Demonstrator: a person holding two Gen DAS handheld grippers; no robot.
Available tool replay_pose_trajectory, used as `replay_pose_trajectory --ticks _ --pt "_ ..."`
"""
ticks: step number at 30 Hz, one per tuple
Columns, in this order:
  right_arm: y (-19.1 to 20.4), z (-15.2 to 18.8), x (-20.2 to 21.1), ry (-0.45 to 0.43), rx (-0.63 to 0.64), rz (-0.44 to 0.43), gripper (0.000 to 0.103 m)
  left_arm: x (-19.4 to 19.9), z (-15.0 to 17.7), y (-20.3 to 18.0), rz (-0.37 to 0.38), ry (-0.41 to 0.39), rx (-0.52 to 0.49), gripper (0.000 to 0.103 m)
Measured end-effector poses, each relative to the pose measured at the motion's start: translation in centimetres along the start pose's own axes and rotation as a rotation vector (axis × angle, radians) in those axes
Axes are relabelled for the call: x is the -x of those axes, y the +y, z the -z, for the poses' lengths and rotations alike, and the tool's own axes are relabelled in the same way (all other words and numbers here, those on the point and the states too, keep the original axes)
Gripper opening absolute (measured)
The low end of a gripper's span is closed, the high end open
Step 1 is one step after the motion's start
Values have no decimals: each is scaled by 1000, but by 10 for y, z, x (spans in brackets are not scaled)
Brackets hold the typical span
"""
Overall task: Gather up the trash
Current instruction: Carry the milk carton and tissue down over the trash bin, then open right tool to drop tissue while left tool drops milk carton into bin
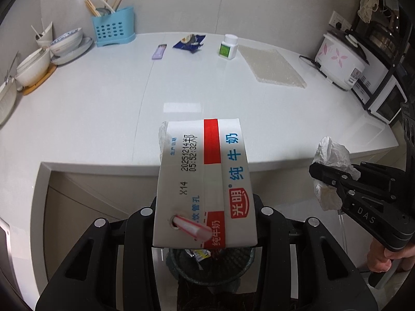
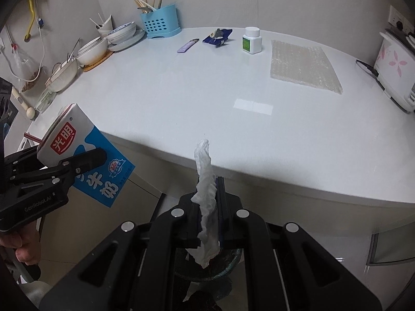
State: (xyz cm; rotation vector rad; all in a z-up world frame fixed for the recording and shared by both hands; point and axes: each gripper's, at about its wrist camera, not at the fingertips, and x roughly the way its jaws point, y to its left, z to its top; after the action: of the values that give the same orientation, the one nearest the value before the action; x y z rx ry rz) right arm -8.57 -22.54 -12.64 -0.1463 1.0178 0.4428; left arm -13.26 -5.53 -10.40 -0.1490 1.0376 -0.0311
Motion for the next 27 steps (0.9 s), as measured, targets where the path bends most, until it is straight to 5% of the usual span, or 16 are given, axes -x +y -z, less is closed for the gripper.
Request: replay_pose_trajectory --ticks 27 --pt "10 92 -107 230 45 -19 8 -96 101 25 -61 158 8 39"
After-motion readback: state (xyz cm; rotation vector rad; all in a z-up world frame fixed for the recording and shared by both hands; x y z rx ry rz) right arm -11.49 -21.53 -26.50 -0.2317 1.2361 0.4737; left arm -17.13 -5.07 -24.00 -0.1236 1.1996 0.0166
